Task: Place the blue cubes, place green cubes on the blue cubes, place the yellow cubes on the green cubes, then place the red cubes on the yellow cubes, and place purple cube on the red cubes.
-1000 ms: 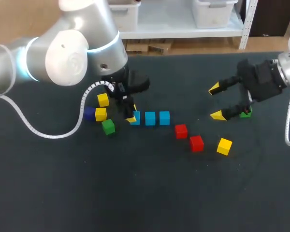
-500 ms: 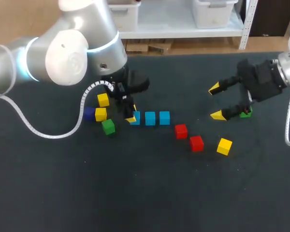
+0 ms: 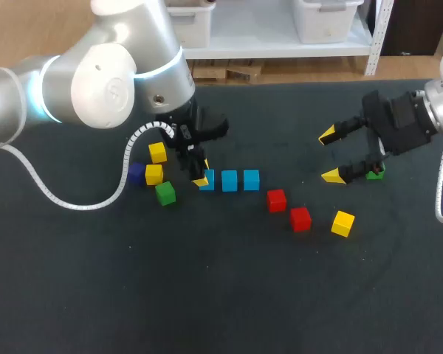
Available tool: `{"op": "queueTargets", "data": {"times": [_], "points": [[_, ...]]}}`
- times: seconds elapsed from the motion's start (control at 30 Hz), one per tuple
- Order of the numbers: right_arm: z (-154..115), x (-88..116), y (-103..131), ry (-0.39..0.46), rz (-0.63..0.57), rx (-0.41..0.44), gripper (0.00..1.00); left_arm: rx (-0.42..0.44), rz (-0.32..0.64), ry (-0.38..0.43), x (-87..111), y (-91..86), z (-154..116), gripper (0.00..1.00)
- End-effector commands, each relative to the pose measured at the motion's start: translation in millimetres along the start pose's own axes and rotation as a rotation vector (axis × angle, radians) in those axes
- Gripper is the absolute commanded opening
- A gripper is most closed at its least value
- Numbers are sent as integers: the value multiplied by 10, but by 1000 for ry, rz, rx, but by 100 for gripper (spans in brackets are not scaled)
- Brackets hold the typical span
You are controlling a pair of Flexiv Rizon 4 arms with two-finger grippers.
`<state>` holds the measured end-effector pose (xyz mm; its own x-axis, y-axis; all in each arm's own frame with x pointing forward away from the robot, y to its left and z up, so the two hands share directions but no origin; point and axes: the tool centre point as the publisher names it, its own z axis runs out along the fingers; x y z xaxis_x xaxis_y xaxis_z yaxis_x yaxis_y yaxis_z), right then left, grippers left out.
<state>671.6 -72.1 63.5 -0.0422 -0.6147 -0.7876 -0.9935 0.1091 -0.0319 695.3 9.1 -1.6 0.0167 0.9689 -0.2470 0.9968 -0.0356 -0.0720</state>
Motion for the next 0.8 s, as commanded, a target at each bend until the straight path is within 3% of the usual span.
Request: {"op": "queueTargets", "data": {"times": [0.03, 0.2, 0.33, 0.43, 0.8], "points": [[8, 5, -6, -3, -1, 0, 100, 10, 3, 3, -3, 40, 13, 17], [8, 5, -6, -3, -1, 0, 100, 15, 4, 1, -5, 38, 21, 29], [8, 5, -6, -3, -1, 0, 100, 20, 6, 1, -6, 36, 29, 50], [8, 5, -6, -3, -1, 0, 100, 23, 6, 1, -7, 34, 30, 99], [8, 5, -6, -3, -1, 0, 100, 17, -4, 5, 50, -21, -86, 100]]}}
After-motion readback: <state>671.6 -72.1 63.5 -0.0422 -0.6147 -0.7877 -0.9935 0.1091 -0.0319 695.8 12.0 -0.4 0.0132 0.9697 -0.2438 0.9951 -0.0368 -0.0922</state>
